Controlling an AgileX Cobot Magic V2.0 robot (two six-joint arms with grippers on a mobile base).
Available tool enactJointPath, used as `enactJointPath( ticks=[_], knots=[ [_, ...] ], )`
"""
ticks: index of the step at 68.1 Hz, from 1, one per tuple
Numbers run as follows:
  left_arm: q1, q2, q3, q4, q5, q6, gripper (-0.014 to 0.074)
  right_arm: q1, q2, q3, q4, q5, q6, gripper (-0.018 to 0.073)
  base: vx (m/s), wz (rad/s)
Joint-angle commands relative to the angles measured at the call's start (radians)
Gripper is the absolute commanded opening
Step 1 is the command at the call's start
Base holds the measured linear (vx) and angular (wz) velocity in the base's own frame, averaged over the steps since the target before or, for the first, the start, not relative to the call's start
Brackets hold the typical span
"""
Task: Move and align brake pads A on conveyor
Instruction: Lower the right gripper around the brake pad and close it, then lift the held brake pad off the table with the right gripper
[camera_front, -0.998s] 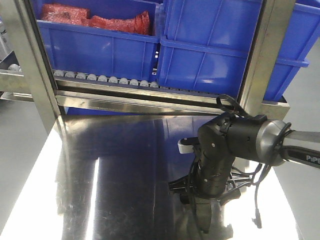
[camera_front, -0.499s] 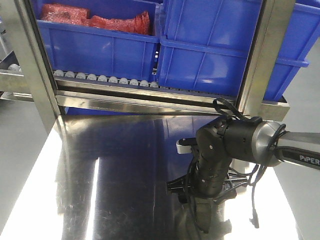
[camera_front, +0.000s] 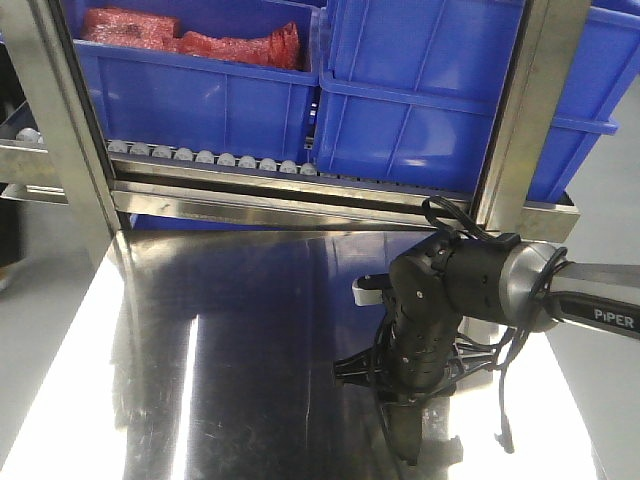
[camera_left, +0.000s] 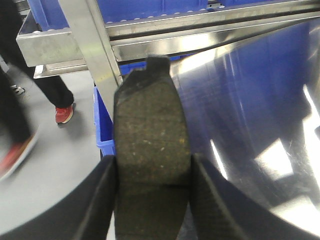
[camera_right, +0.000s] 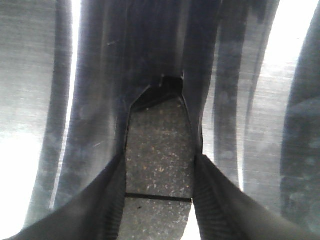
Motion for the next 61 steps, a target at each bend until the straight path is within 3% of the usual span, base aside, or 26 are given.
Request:
enactJointPath(
  ticks=[1,31,43,61],
  knots=[
    [0.0,0.01,-0.029,0.018,-0.092,-0.001,-0.0006,-0.007,-0.066,-0.021,-0.039,-0.013,-0.002,-0.0013,0.0,0.0],
    [0.0,0.01,-0.029,0.018,-0.092,-0.001,-0.0006,-0.038,-0.305,-0.019,-0.094,-0.03,-0.04,-0.0012,0.0,0.0],
    [0.0,0.01,-0.029,0.018,-0.092,-0.001,-0.0006,-0.138,-0.417,-0.017,-0.055,-0.008,-0.137,-0.0012,0.0,0.0],
    [0.0,0.01,-0.029,0.018,-0.092,-0.001,-0.0006,-0.348,-0.598,-0.017,0.041,0.051,-0.331,-0.0012,0.0,0.0]
  ],
)
